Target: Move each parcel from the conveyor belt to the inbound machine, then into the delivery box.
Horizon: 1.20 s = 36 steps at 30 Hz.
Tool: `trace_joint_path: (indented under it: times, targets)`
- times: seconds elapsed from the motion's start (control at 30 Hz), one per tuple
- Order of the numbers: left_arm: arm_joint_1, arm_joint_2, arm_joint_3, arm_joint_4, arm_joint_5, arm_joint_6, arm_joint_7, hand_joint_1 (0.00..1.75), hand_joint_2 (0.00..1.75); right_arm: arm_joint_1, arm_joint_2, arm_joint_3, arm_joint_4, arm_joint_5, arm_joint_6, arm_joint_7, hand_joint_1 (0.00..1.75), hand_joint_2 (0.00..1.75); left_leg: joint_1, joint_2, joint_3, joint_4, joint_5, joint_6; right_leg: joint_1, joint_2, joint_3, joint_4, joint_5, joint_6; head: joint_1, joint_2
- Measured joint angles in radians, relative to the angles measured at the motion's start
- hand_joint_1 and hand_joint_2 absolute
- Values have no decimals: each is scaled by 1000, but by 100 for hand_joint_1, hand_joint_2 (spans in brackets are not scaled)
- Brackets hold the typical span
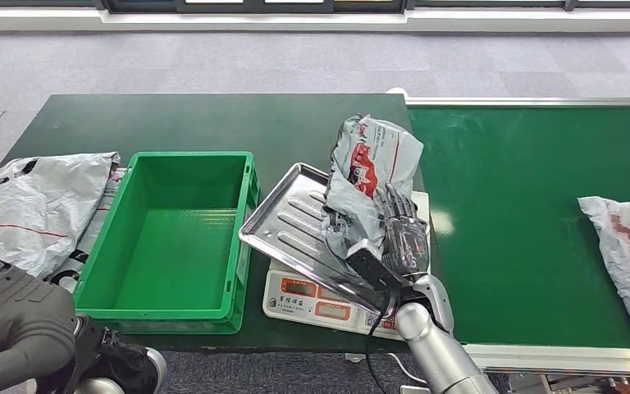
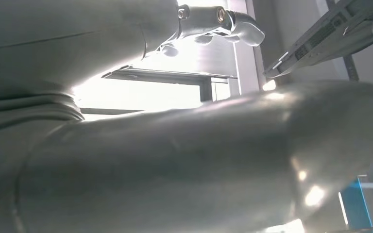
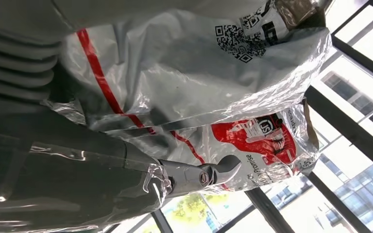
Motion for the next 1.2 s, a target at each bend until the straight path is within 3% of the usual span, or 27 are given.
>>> trace_joint_path:
  times: [0.2, 0.47, 0.67, 0.8, 1.07, 1.2]
  targets:
    - [8, 0, 0, 10, -1, 0, 0, 0, 0, 117, 0, 38, -169, 54, 8, 39, 0, 0, 0, 0, -1, 0, -1, 0, 0, 0, -1, 0, -1, 0, 0, 0]
    - [46, -2, 0, 11, -26, 0, 0, 0, 0, 278, -1, 89, -455, 108, 86, 121, 0, 0, 0, 0, -2, 0, -1, -1, 0, 0, -2, 0, -2, -1, 0, 0]
    - [73, -16, -4, 26, -98, 0, 0, 0, 0, 369, -4, 95, -632, 82, 66, 76, 0, 0, 0, 1, -2, 0, -2, 0, 0, 0, -2, 0, -2, -1, 0, 0]
    - [78, -24, -4, 38, -115, 0, 0, 0, 0, 399, -5, 95, -702, 75, 61, 63, 0, 175, 0, 1, -2, 0, -2, 0, 0, 1, -2, -1, -2, -1, 0, 0]
    - [81, -28, -8, 81, -146, 0, 0, 0, 0, 468, -5, 95, -840, 18, -71, -67, 0, 175, 0, 1, -1, 0, -2, 0, 0, 1, -2, 0, -2, -1, 0, 0]
    - [81, -24, -22, 109, -113, 0, 0, 0, 0, 495, -4, 95, -899, -5, -86, -106, 0, 175, 0, 1, -2, 0, -2, 0, 0, 1, -2, -1, -2, -1, 0, 0]
